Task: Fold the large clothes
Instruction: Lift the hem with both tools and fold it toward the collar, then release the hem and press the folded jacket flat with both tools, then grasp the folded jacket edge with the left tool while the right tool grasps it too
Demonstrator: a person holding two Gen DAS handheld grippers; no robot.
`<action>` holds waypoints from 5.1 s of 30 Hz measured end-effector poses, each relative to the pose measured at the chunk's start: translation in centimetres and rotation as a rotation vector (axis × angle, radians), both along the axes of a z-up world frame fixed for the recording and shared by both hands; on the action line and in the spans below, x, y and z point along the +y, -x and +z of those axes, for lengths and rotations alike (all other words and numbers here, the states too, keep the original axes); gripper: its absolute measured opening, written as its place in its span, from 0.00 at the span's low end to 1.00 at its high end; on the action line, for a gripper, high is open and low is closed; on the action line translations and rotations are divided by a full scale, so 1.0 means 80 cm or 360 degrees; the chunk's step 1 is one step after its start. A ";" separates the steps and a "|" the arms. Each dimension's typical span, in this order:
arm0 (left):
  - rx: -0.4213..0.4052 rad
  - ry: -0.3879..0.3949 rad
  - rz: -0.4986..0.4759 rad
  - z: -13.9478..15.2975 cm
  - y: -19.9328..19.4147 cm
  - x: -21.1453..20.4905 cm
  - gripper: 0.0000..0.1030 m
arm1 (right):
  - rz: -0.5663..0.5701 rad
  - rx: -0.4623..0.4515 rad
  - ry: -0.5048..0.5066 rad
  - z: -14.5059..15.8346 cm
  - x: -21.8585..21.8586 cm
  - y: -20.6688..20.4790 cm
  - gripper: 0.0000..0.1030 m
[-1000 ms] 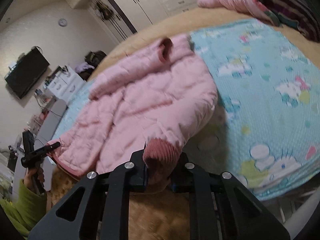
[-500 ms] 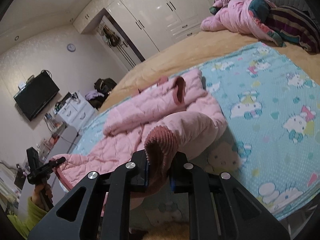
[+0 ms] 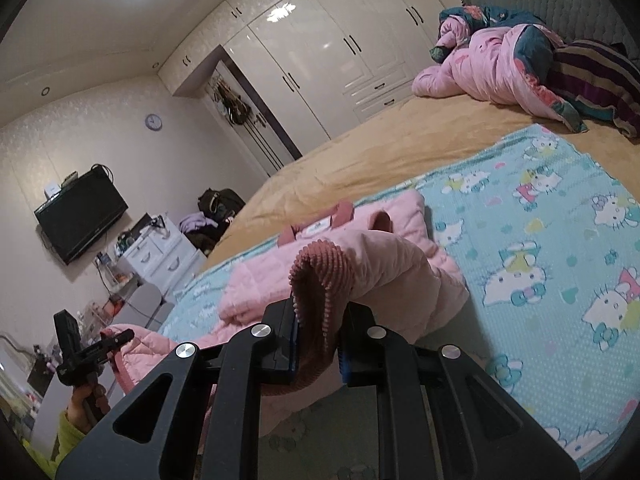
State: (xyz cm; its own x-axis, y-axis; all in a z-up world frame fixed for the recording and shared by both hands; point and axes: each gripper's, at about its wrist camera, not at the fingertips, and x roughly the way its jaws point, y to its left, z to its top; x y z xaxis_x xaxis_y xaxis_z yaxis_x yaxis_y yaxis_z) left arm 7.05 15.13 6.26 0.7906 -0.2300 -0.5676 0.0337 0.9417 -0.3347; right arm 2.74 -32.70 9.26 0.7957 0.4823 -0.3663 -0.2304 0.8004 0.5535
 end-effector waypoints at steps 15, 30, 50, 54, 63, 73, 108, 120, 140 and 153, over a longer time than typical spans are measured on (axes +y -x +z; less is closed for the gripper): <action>-0.0105 0.0021 0.0049 0.031 -0.065 0.013 0.22 | -0.0059 -0.0100 -0.0051 0.029 0.003 -0.066 0.13; -0.0134 -0.0102 0.0081 0.046 -0.159 0.031 0.22 | -0.0079 -0.0137 0.0008 0.057 0.011 -0.177 0.13; 0.0115 -0.0131 0.0210 0.018 -0.349 0.066 0.23 | -0.0163 0.0080 0.0184 0.033 0.041 -0.398 0.13; 0.0194 -0.0178 0.0211 -0.010 -0.383 0.061 0.24 | -0.0178 0.0195 0.0170 -0.006 0.039 -0.433 0.13; 0.0334 -0.0252 0.0210 -0.068 -0.432 0.054 0.25 | -0.0194 0.0367 0.0156 -0.082 0.040 -0.484 0.13; 0.0363 -0.0202 0.0246 -0.087 -0.442 0.055 0.25 | -0.0075 0.0439 -0.0364 -0.116 0.015 -0.494 0.75; 0.0259 -0.0078 0.0541 -0.112 -0.309 0.095 0.91 | 0.0259 0.0212 0.0240 -0.104 0.212 -0.370 0.91; 0.0317 0.0044 0.0294 -0.147 -0.343 0.082 0.56 | -0.0154 0.0518 0.0553 -0.156 0.065 -0.454 0.79; 0.0120 -0.0218 0.0370 -0.124 -0.385 0.062 0.16 | -0.0302 0.0261 0.0612 -0.120 0.062 -0.506 0.18; 0.0206 -0.0103 0.0333 -0.160 -0.386 0.077 0.26 | -0.0379 0.0505 0.0471 -0.205 0.037 -0.493 0.28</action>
State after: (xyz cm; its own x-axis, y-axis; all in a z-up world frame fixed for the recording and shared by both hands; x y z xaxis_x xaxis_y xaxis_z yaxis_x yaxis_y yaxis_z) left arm 37.93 21.32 -6.55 0.7368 -0.0290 -0.6754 -0.2035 0.9432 -0.2626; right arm 42.22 -29.70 -7.17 0.6981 0.1390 -0.7024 0.1214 0.9438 0.3074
